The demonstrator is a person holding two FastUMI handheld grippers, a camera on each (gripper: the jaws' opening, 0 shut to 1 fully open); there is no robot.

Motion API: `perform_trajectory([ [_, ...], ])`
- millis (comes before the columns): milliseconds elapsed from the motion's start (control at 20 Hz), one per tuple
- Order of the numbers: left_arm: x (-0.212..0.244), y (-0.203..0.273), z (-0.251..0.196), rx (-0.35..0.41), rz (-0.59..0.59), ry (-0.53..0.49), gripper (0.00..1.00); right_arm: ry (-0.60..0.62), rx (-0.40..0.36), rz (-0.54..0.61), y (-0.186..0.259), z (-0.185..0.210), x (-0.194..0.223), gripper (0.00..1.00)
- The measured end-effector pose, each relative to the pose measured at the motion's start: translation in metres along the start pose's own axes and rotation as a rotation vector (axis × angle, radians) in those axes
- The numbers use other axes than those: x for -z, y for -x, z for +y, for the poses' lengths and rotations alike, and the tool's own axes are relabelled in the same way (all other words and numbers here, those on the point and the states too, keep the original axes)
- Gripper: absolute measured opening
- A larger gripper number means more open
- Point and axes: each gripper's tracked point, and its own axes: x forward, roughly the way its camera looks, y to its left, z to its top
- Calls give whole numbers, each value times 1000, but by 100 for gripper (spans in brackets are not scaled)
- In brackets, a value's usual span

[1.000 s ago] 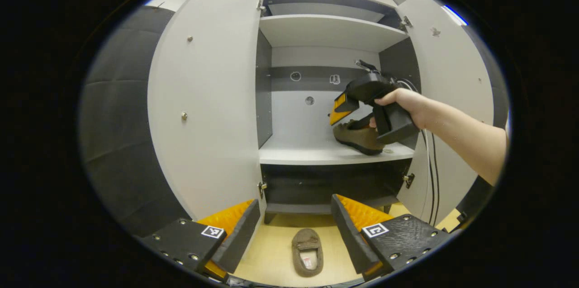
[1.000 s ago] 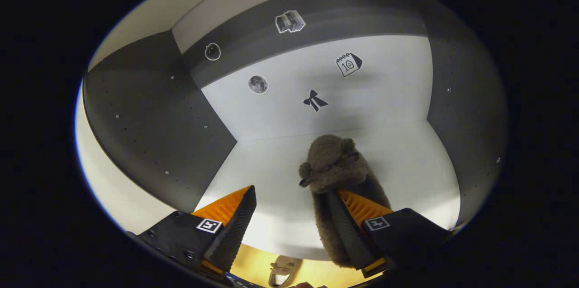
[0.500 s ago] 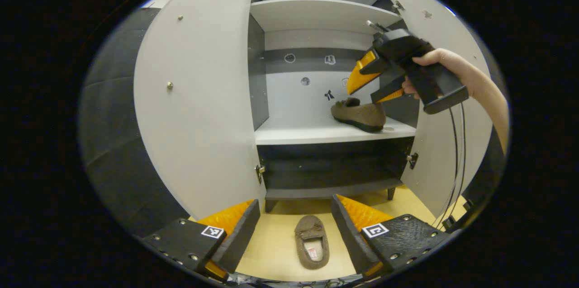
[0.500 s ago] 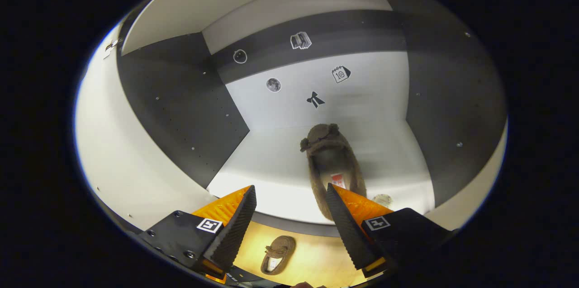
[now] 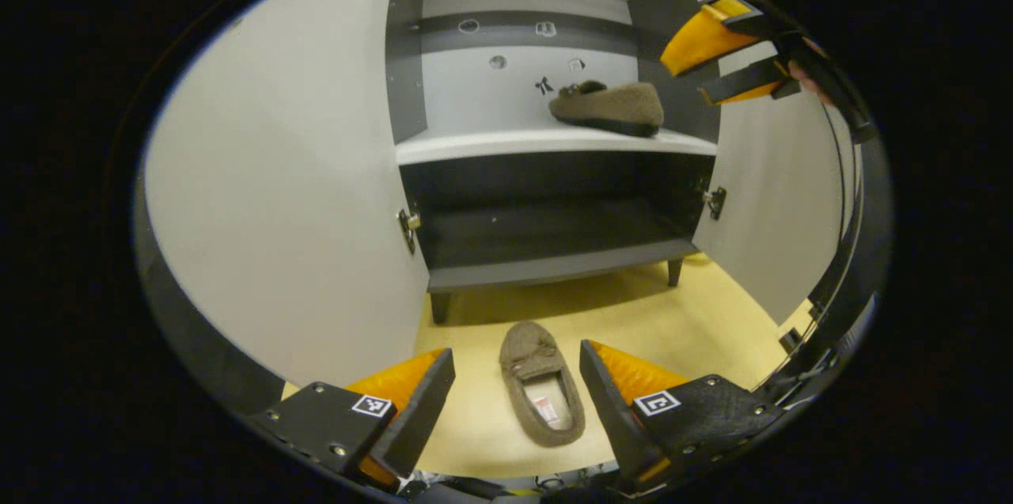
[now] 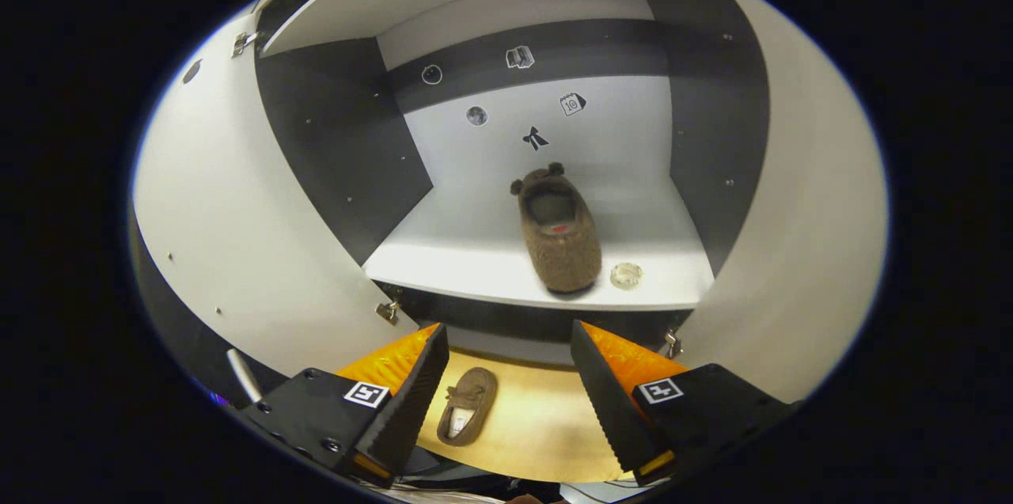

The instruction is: Grab one shoe with the right hand and put it into the shoe cabinet, grab the other shoe with the left hand and put it into the shoe cabinet; then close the right door with the right hand and the left door with the left hand.

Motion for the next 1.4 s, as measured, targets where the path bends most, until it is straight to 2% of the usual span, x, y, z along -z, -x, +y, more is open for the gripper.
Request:
perform_trajectory([
  [200, 35, -18, 1, 41, 108, -84, 94, -36, 6, -2, 27, 9, 34, 98],
  [350, 58, -31, -3, 60, 173, -127, 94, -109, -7, -2, 46, 15, 63, 99],
  [600, 45, -32, 2, 112, 260, -67, 94, -169, 50, -1, 71, 14, 111, 98],
  [650, 42, -32, 1, 134, 268, -62, 97, -181, 55, 2, 74, 15, 120, 98],
  [750, 36, -31, 6, 145, 273, -85, 94, -191, 73, -3, 85, 19, 135, 99],
  [1000, 30, -42, 0, 117, 274, -182, 94, -217, 146, -38, 108, 17, 163, 99],
  [1150, 31, -44, -14, 184, 290, -171, 94, -308, 240, -126, 130, -5, 172, 99],
  [1200, 35, -50, -20, 195, 289, -161, 100, -321, 294, -151, 137, -18, 177, 98],
  [1250, 38, -53, -22, 184, 296, -160, 77, -332, 352, -169, 148, -33, 189, 99],
  [1300, 40, -53, -22, 179, 298, -164, 59, -349, 397, -178, 159, -43, 196, 99],
  [1350, 39, -54, -22, 177, 302, -167, 65, -376, 428, -182, 169, -52, 201, 99],
  [1400, 39, -59, -18, 162, 302, -177, 58, -409, 459, -191, 177, -60, 206, 99],
])
